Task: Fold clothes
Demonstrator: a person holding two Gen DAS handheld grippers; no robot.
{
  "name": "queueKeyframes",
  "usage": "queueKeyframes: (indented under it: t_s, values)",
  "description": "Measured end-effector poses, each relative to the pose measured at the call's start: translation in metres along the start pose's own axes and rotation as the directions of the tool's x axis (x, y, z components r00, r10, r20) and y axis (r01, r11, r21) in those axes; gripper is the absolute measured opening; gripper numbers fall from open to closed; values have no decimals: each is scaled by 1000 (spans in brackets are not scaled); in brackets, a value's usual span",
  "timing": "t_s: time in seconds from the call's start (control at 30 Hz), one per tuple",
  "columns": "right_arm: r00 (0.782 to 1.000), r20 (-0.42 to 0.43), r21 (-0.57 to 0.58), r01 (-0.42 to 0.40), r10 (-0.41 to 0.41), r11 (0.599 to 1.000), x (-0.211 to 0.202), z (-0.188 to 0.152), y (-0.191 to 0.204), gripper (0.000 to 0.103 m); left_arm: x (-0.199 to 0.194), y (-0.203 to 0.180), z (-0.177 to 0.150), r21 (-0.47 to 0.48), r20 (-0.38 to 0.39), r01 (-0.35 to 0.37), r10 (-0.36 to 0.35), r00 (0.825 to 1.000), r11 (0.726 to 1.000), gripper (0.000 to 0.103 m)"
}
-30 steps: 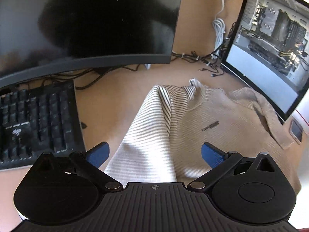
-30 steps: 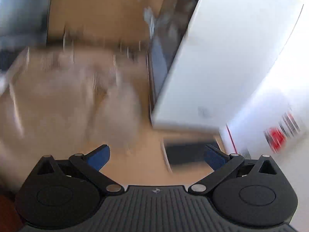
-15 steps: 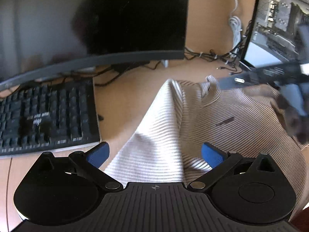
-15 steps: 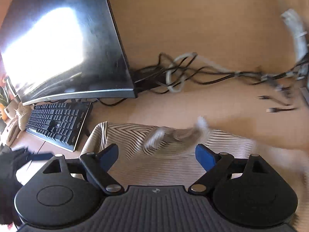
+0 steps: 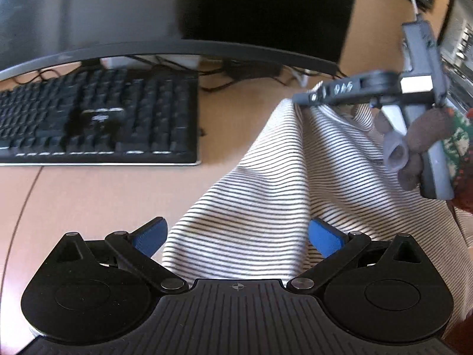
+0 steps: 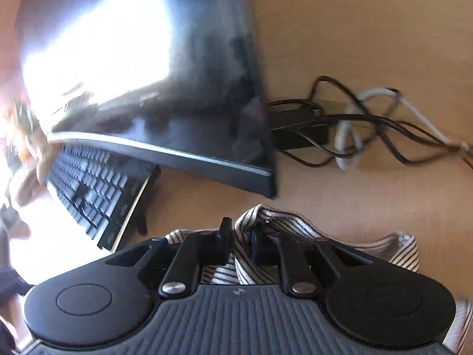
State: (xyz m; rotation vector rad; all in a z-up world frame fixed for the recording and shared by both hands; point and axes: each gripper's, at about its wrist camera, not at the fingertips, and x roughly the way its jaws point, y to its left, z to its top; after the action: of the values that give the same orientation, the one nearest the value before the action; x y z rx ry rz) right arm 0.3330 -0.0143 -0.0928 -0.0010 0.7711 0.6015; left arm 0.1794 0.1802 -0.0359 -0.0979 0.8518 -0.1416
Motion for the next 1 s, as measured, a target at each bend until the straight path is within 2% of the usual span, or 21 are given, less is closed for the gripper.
queueKeyframes:
  t_s: [0.1, 0.2, 0.27, 0.33, 0.37, 0.4, 0.43, 0.47, 0.6, 0.67, 0.77, 0.83, 0.9, 1.0]
  values:
    - [999, 13, -128, 45, -44, 991, 19, -12, 12, 10, -5, 2, 4, 5, 10, 5, -5, 1000, 1000, 103]
    - [997, 47, -191, 71, -63, 979, 25, -12, 17, 10, -8, -4, 13, 23, 25, 40, -41, 999, 999, 103]
    - [997, 52, -203, 74, -65, 976, 23, -13, 18, 11, -4, -9, 20, 27, 29, 71, -72, 997, 997, 103]
    - [997, 47, -194, 76, -69, 978, 8, -17, 19, 17, 0, -17, 26, 34, 32, 99, -100, 994, 995, 103]
    - [996, 52, -188, 81, -73, 979, -5, -21, 19, 34, 3, -21, 28, 38, 33, 110, -112, 993, 993, 103]
    - [994, 68, -189, 99, -87, 977, -21, -26, 19, 60, 6, -25, 29, 45, 30, 125, -126, 992, 991, 103]
    - [989, 95, -194, 127, -110, 973, -41, -34, 20, 69, 9, -30, 30, 53, 26, 139, -140, 990, 989, 103]
    - [985, 118, -201, 151, -129, 968, -61, -42, 20, 76, 11, -33, 31, 62, 23, 153, -155, 988, 986, 103]
    - [962, 131, -175, 259, -238, 950, -146, -77, 11, 76, 21, -45, 31, 95, 8, 213, -214, 977, 972, 103]
    - [947, 107, -164, 319, -305, 934, -189, -100, 2, 76, 30, -46, 30, 105, -11, 228, -229, 973, 968, 103]
    - [902, 35, -179, 429, -430, 885, -239, -137, -4, 76, 38, -43, 28, 126, -20, 215, -214, 977, 969, 103]
    - [875, -29, -179, 472, -484, 863, -264, -162, -7, 76, 40, -38, 29, 124, -18, 204, -203, 979, 971, 103]
    - [843, -86, -199, 508, -531, 838, -279, -186, -6, 76, 39, -29, 33, 95, -13, 200, -199, 980, 975, 103]
    - [796, -133, -292, 538, -591, 791, -277, -213, 0, 74, 33, -19, 40, 42, -5, 209, -209, 978, 977, 103]
